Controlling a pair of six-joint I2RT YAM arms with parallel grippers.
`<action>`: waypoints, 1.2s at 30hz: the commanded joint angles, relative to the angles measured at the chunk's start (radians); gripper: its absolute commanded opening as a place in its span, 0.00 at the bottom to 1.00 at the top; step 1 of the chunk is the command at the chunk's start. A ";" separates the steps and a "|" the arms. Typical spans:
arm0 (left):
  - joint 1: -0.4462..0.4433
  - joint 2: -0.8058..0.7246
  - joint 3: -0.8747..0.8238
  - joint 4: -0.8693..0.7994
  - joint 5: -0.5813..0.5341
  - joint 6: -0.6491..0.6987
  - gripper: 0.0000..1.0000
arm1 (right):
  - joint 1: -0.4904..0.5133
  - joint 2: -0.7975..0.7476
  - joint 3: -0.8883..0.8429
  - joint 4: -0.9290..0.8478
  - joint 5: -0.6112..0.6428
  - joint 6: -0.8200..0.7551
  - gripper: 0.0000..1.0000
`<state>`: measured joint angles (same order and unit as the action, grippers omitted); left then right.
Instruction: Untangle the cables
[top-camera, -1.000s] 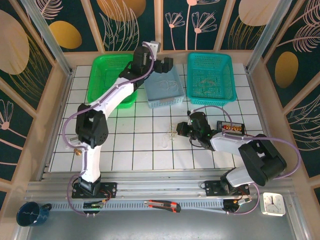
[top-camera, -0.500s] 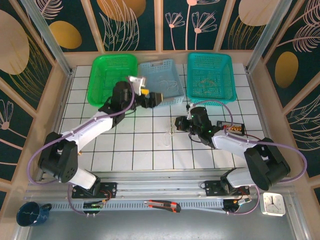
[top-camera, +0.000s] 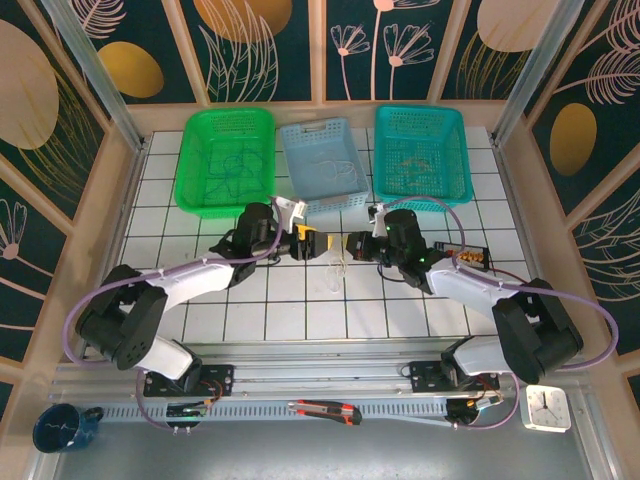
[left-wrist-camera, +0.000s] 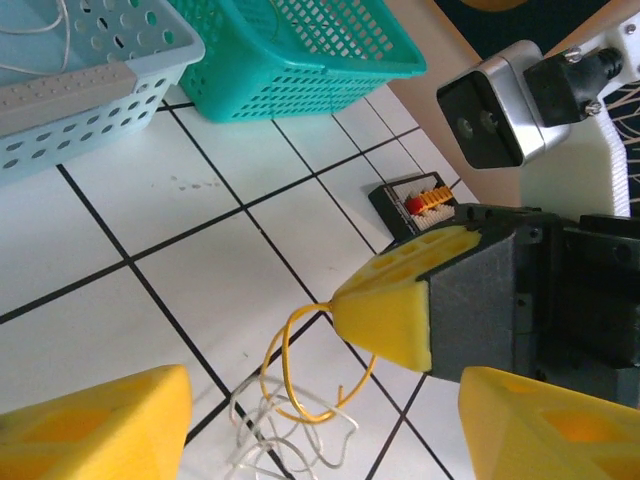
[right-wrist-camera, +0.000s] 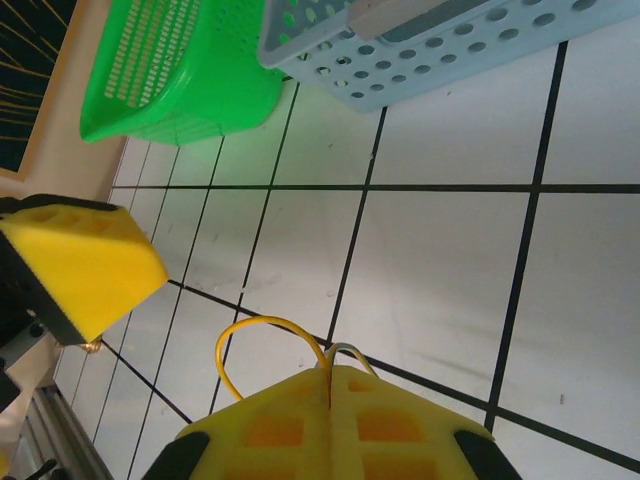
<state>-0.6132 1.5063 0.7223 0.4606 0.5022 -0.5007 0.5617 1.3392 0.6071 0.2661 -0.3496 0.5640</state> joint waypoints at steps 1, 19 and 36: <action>-0.010 0.047 0.030 0.060 0.034 0.002 0.67 | -0.008 -0.017 0.033 -0.012 -0.036 -0.027 0.00; -0.043 0.177 0.101 0.075 0.069 -0.013 0.41 | -0.009 -0.016 0.024 0.003 -0.043 -0.023 0.00; -0.044 0.105 0.096 0.118 0.064 -0.067 0.00 | -0.008 0.006 -0.008 0.045 -0.016 0.006 0.26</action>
<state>-0.6533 1.6653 0.7998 0.5171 0.5529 -0.5423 0.5579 1.3399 0.6071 0.2657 -0.3752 0.5598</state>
